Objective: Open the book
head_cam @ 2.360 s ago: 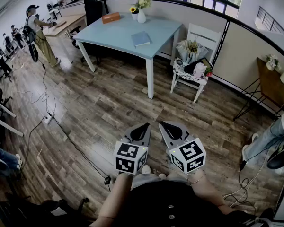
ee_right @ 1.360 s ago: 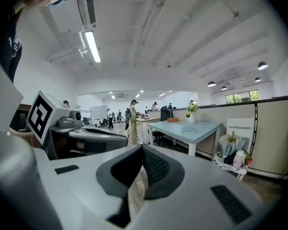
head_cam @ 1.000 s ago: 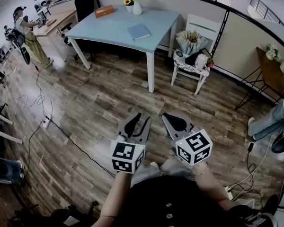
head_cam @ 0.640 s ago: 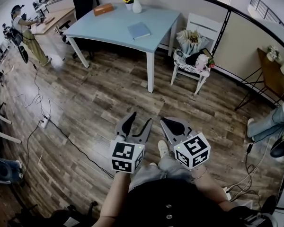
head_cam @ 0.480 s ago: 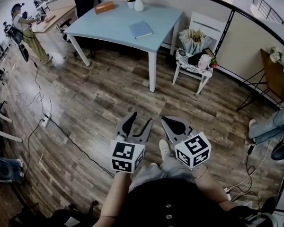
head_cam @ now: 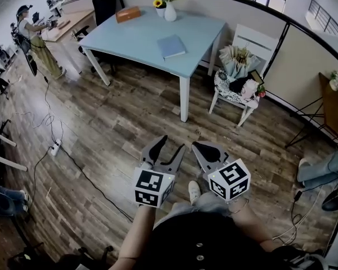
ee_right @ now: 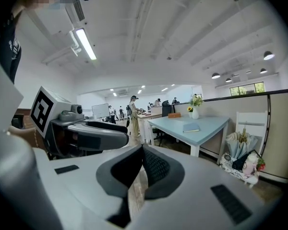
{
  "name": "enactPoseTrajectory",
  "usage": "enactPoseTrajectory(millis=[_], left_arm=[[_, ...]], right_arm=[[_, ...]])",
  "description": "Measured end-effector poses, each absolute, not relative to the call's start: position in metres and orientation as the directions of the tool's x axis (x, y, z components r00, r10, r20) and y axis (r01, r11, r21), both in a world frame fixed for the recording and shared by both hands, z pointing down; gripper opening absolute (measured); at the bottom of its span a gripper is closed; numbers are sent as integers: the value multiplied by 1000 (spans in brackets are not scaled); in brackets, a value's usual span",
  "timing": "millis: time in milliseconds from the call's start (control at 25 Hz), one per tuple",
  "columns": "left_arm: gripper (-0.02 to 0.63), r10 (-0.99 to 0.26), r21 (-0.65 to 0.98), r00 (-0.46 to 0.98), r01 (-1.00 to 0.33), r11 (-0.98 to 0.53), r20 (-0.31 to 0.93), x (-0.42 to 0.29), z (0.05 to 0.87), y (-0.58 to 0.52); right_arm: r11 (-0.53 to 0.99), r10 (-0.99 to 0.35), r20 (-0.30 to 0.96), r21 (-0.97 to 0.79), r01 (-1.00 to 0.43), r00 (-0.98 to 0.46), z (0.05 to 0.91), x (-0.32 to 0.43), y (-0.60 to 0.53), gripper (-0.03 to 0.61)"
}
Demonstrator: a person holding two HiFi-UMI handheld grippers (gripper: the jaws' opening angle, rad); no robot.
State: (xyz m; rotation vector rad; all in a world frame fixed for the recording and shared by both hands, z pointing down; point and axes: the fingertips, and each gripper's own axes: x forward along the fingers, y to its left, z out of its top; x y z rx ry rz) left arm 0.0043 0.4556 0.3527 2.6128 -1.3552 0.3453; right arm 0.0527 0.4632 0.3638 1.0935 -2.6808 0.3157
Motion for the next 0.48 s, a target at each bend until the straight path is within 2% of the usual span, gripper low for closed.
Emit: enactPoseTrajectory(millis=[480], left_arm=[[210, -829, 52, 496, -864, -501, 256, 32, 342, 365]], right_arm=[[762, -598, 288, -86, -642, -748, 357, 85, 373, 7]])
